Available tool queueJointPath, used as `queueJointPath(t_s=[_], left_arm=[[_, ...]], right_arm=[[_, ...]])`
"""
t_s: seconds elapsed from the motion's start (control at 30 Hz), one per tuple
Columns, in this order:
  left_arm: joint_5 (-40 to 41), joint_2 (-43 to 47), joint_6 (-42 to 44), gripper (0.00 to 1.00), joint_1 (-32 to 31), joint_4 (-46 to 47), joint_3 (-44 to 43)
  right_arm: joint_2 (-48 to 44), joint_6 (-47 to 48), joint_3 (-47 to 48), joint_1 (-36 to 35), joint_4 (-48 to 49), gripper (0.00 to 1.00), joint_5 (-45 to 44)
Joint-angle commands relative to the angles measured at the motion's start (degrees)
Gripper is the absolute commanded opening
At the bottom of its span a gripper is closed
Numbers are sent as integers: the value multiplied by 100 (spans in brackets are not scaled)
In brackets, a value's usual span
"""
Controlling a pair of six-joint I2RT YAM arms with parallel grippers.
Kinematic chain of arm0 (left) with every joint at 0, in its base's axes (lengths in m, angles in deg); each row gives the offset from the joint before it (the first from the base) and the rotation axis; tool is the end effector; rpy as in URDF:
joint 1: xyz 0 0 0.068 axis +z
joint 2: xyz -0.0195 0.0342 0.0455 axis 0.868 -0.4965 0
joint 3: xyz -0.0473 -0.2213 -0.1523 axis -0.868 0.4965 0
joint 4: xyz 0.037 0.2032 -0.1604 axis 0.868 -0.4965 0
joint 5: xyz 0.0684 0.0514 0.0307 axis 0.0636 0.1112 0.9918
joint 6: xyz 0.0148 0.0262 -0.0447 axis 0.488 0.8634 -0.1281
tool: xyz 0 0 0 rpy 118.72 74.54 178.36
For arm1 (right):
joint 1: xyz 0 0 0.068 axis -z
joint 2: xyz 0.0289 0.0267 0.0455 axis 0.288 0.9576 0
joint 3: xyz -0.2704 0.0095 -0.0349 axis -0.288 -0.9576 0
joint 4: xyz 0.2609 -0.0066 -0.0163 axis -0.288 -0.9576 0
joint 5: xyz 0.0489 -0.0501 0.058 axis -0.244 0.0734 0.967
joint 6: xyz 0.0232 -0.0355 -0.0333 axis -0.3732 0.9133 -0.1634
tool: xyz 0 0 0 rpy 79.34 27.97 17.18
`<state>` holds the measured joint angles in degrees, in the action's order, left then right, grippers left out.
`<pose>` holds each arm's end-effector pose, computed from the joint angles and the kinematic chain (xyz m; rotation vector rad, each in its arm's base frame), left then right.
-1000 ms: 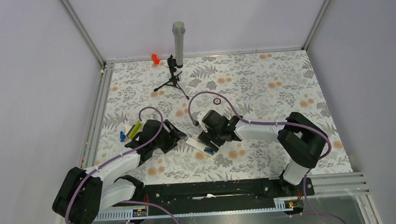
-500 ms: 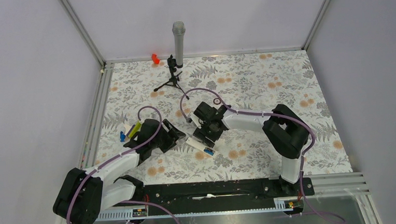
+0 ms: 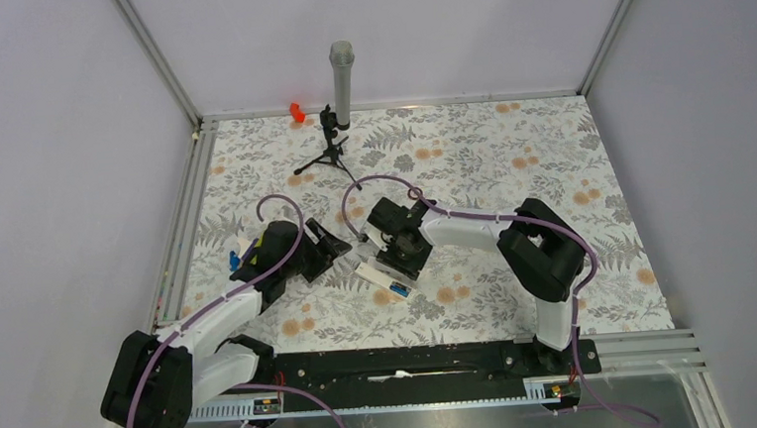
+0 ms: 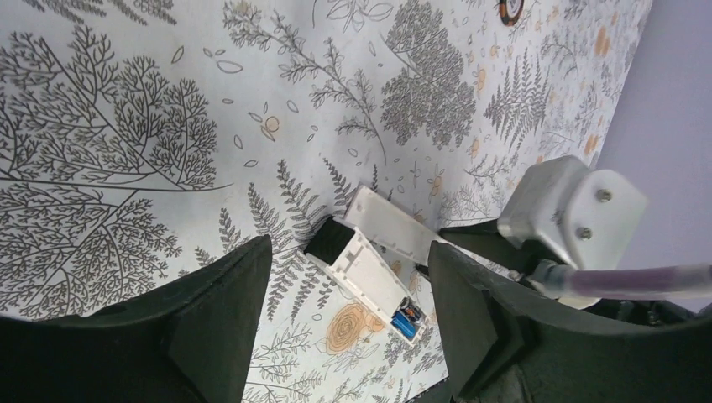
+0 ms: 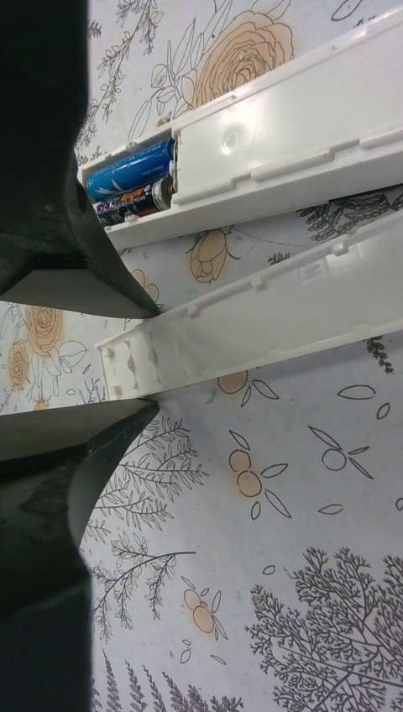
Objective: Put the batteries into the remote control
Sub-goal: Pick up the battery cover at the center of the board.
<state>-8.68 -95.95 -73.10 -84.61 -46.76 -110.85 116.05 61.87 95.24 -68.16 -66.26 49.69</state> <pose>0.1845 -0.0893 0.1698 -0.6507 2.3357 -0.9009 0.2286 0.2863 0.1548 -1.4876 2.4257 0.1410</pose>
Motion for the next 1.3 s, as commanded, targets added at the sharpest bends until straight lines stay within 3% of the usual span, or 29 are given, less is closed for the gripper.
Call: queueJointPath(t_s=[0.0, 0.27, 1.27], left_arm=[[93, 162, 176, 71, 101, 97, -276], [100, 201, 189, 71, 162, 117, -277], [-69, 67, 208, 71, 162, 246, -344]], right_arm=[[561, 141, -186, -131, -484, 46, -257], [450, -94, -65, -136, -102, 35, -618], [-789, -68, 354, 65, -217, 41, 222]])
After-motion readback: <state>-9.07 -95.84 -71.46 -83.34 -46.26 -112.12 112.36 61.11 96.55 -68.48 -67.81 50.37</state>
